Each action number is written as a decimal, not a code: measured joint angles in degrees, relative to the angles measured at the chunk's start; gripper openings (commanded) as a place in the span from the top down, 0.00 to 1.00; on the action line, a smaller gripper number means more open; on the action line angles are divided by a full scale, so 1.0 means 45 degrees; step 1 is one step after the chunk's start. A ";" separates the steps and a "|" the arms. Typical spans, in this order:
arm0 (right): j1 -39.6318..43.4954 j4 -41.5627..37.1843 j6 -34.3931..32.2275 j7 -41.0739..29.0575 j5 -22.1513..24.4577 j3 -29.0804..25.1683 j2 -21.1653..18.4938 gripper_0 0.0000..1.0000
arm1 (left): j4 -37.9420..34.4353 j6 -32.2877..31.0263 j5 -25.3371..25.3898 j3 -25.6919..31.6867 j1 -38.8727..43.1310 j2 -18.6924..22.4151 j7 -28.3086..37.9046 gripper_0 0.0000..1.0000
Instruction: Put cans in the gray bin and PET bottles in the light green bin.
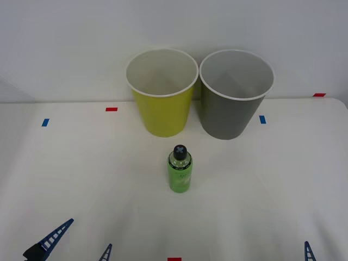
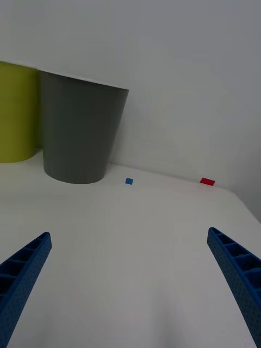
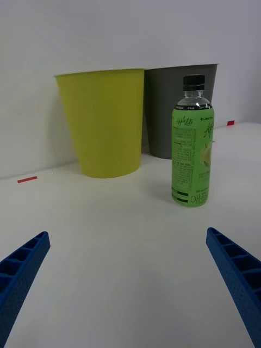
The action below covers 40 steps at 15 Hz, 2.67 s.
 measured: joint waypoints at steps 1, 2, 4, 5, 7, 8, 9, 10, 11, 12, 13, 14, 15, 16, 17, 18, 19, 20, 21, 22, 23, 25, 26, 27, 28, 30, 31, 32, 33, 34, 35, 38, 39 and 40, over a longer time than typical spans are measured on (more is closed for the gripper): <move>0.0000 0.0000 0.0000 0.0000 0.0000 0.0000 0.0000 0.00 | -0.0003 0.0327 0.0036 -0.0120 -0.0340 0.0000 -0.0032 0.00; 0.0000 0.0000 0.0000 0.0000 0.0000 0.0000 0.0000 0.00 | -0.0003 0.0668 0.0073 -0.0262 -0.0704 -0.0006 -0.0055 0.00; 0.0000 -0.0001 0.0000 0.0000 0.0000 0.0000 0.0000 0.00 | 0.0000 0.1150 0.0299 -0.0777 -0.1566 -0.0027 -0.0074 0.00; 0.0000 0.0000 0.0000 0.0000 0.0000 0.0000 0.0000 0.00 | 0.0000 0.1356 0.0573 -0.1213 -0.2063 -0.0024 -0.0088 0.00; 0.0000 0.0000 0.0000 0.0000 0.0000 0.0000 0.0000 0.00 | 0.0009 0.1527 0.1178 -0.2138 -0.2924 -0.0019 -0.0149 0.00; 0.0000 0.0000 0.0000 0.0000 0.0000 0.0000 0.0000 0.00 | 0.0009 0.1721 0.1366 -0.2496 -0.3313 -0.0017 -0.0203 0.00; 0.0000 0.0000 0.0000 0.0000 0.0000 0.0000 0.0000 0.00 | 0.0011 0.2019 0.1439 -0.2639 -0.3606 -0.0010 -0.0246 0.00; 0.0000 0.0000 0.0000 0.0000 0.0000 0.0000 0.0000 0.00 | 0.0011 0.2266 0.1456 -0.2705 -0.3876 -0.0013 -0.0281 0.00; 0.0000 0.0000 0.0000 0.0000 0.0000 0.0000 0.0000 0.00 | 0.0011 0.2488 0.1460 -0.2729 -0.4130 -0.0016 -0.0307 0.00; 0.0000 0.0000 0.0000 0.0000 0.0000 0.0000 0.0000 0.00 | 0.0011 0.2691 0.1462 -0.2738 -0.4327 -0.0014 -0.0324 0.00; 0.0000 0.0000 0.0000 0.0000 0.0000 0.0000 0.0000 0.00 | 0.0011 0.2861 0.1466 -0.2755 -0.4547 0.0007 -0.0336 0.00; 0.0000 0.0000 0.0000 0.0000 0.0000 0.0000 0.0000 0.00 | 0.0011 0.2967 0.1483 -0.2819 -0.4784 0.0056 -0.0336 0.00; 0.0000 0.0000 0.0000 0.0000 0.0000 0.0000 0.0000 0.00 | 0.0011 0.3014 0.1519 -0.2946 -0.5012 0.0126 -0.0323 0.00; 0.0000 0.0000 0.0000 0.0000 0.0000 0.0000 0.0000 0.00 | 0.0014 0.3088 0.1573 -0.3112 -0.5293 0.0192 -0.0315 0.00; 0.0000 0.0000 0.0000 0.0000 0.0000 0.0000 0.0000 0.00 | 0.0021 0.3220 0.1630 -0.3260 -0.5582 0.0218 -0.0312 0.00; 0.0000 0.0000 0.0000 0.0000 0.0000 0.0000 0.0000 0.00 | 0.0025 0.3397 0.1687 -0.3398 -0.5892 0.0229 -0.0306 0.00; 0.0000 0.0000 0.0000 0.0000 0.0000 0.0000 0.0000 0.00 | 0.0021 0.3584 0.1755 -0.3538 -0.6246 0.0225 -0.0294 0.00; 0.0000 0.0000 0.0000 0.0000 0.0000 0.0000 0.0000 0.00 | 0.0023 0.3806 0.1830 -0.3656 -0.6540 0.0197 -0.0282 0.00; 0.0000 0.0000 0.0000 0.0000 0.0000 0.0000 0.0000 0.00 | 0.0018 0.4069 0.1901 -0.3734 -0.6816 0.0139 -0.0271 0.00; 0.0000 0.0000 0.0000 0.0000 0.0000 0.0000 0.0000 0.00 | 0.0017 0.4304 0.1950 -0.3757 -0.7020 0.0056 -0.0260 0.00; 0.0000 0.0000 0.0000 0.0000 0.0000 0.0000 0.0000 0.00 | 0.0017 0.4501 0.2005 -0.3763 -0.7197 -0.0087 -0.0255 0.00; 0.0000 0.0000 0.0000 0.0000 0.0000 0.0000 0.0000 0.00 | 0.0016 0.5038 0.2104 -0.3773 -0.7496 -0.0518 -0.0279 0.00; 0.0000 0.0000 0.0000 0.0000 0.0000 0.0000 0.0000 0.00 | 0.0021 0.5233 0.2129 -0.3770 -0.7634 -0.0665 -0.0283 0.00; 0.0000 0.0000 0.0000 0.0000 0.0000 0.0000 0.0000 0.00 | 0.0024 0.5480 0.2140 -0.3771 -0.7794 -0.0787 -0.0296 0.00; 0.0000 0.0000 0.0000 0.0000 0.0000 0.0000 0.0000 0.00 | 0.0022 0.5657 0.2143 -0.3766 -0.7943 -0.0890 -0.0296 0.00; 0.0000 0.0000 0.0000 0.0000 0.0000 0.0000 0.0000 0.00 | 0.0027 0.5932 0.2173 -0.3762 -0.8154 -0.1018 -0.0272 0.00; 0.0000 0.0000 0.0000 0.0000 0.0000 0.0000 0.0000 0.00 | 0.0028 0.6142 0.2210 -0.3761 -0.8295 -0.1109 -0.0265 0.00; 0.0000 0.0000 0.0000 0.0000 0.0000 0.0000 0.0000 0.00 | 0.0030 0.6367 0.2259 -0.3763 -0.8456 -0.1204 -0.0266 0.00; 0.0000 0.0000 0.0000 0.0000 0.0000 0.0000 0.0000 0.00 | 0.0030 0.6607 0.2328 -0.3768 -0.8660 -0.1291 -0.0265 0.00; 0.0000 0.0000 0.0000 0.0000 0.0000 0.0000 0.0000 0.00 | 0.0030 0.6744 0.2401 -0.3766 -0.8838 -0.1355 -0.0258 0.00; 0.0000 0.0000 0.0000 0.0000 0.0000 0.0000 0.0000 0.00 | 0.0030 0.6875 0.2473 -0.3771 -0.8945 -0.1441 -0.0264 0.00; 0.0000 0.0000 0.0000 0.0000 0.0000 0.0000 0.0000 0.00 | 0.0037 0.7269 0.2647 -0.3770 -0.9026 -0.1841 -0.0308 0.00; 0.0000 0.0000 0.0000 0.0000 0.0000 0.0000 0.0000 0.00 | 0.0036 0.7313 0.2674 -0.3771 -0.9028 -0.1906 -0.0323 0.00; 0.0000 0.0000 0.0000 0.0000 0.0000 0.0000 0.0000 0.00 | 0.0034 0.7355 0.2686 -0.3765 -0.9031 -0.1951 -0.0340 0.00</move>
